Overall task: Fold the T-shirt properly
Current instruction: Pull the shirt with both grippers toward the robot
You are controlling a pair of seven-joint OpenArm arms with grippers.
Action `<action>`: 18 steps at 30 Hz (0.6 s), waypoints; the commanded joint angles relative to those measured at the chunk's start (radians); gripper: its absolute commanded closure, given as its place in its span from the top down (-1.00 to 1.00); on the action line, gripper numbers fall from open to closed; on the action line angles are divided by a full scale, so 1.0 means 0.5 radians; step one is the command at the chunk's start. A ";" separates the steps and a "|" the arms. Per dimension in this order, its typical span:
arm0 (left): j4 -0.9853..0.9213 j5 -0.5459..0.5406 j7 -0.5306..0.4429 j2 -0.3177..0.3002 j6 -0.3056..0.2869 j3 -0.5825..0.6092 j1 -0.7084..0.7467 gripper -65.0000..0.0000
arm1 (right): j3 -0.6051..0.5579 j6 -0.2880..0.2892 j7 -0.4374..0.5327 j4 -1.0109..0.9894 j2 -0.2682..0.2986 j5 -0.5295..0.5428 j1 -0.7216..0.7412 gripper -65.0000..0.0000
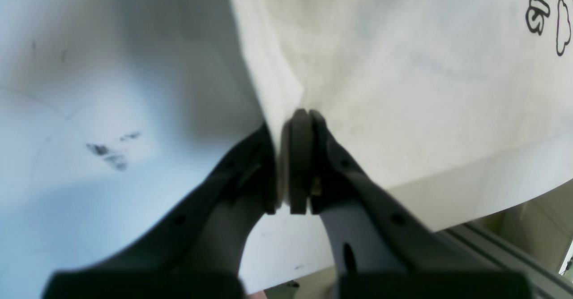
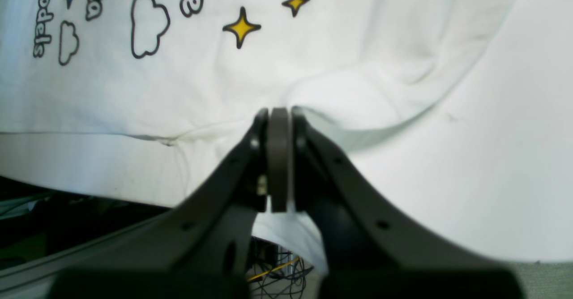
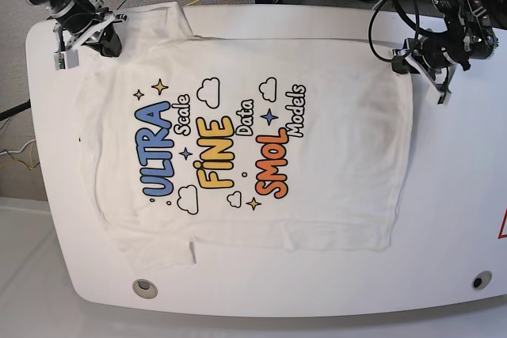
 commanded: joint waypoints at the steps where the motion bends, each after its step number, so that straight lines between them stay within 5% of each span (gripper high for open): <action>1: 0.022 0.002 -0.004 -0.026 0.004 -0.009 -0.023 -0.90 | 0.015 0.008 0.028 0.035 0.027 0.035 0.021 -1.00; 18: 0.022 0.002 -0.004 -0.026 0.004 -0.009 -0.195 -0.90 | 0.012 0.002 0.028 0.035 0.027 0.035 0.169 -1.00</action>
